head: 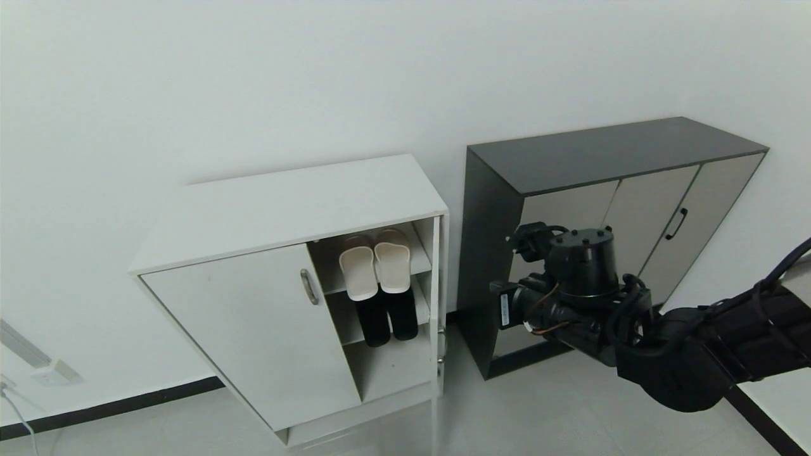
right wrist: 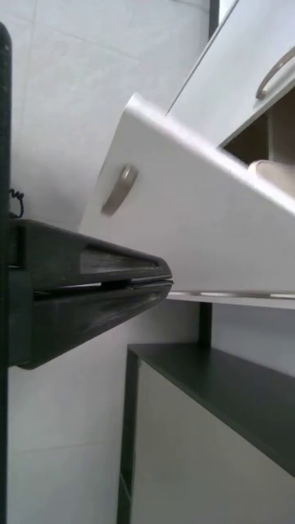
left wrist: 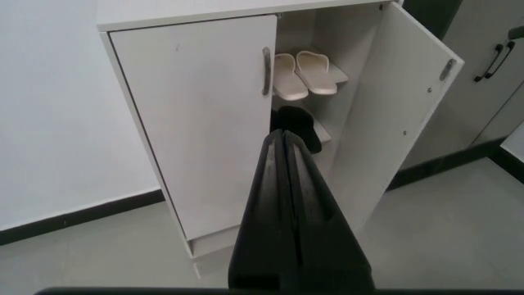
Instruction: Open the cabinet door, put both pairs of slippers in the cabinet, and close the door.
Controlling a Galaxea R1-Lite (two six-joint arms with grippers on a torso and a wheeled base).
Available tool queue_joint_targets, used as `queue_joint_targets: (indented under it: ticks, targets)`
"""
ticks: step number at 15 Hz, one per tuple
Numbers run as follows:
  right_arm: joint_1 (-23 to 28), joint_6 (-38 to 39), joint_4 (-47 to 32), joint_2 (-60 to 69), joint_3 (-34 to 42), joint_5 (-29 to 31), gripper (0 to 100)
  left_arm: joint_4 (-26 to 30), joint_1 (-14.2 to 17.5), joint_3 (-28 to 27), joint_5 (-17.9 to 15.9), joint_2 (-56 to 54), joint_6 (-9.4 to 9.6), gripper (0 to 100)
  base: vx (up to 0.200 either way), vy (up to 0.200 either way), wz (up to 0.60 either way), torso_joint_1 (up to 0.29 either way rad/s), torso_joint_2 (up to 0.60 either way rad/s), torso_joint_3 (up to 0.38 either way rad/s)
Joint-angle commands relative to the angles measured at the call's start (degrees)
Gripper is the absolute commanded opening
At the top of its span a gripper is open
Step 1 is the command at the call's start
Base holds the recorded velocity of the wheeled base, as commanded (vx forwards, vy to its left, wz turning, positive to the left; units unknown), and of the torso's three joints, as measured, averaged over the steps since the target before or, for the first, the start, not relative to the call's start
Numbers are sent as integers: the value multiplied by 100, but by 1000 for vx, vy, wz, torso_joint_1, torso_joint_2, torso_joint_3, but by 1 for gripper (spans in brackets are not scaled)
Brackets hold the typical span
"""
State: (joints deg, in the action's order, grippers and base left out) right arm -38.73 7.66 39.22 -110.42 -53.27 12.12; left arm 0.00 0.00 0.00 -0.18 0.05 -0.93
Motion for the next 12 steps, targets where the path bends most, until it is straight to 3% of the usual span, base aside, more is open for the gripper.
queue_joint_targets:
  ticks: [1,5,12]
  targets:
    - [-12,-27,7,12,36,1,0,0,0,0,1,4,-4,0,0,0,0,0,0,0]
    - [-65,-133,16,21,36,19,0,0,0,0,1,4,-4,0,0,0,0,0,0,0]
    - [-73,-124,25,91,19,1,0,0,0,0,1,4,-4,0,0,0,600,2,2,4]
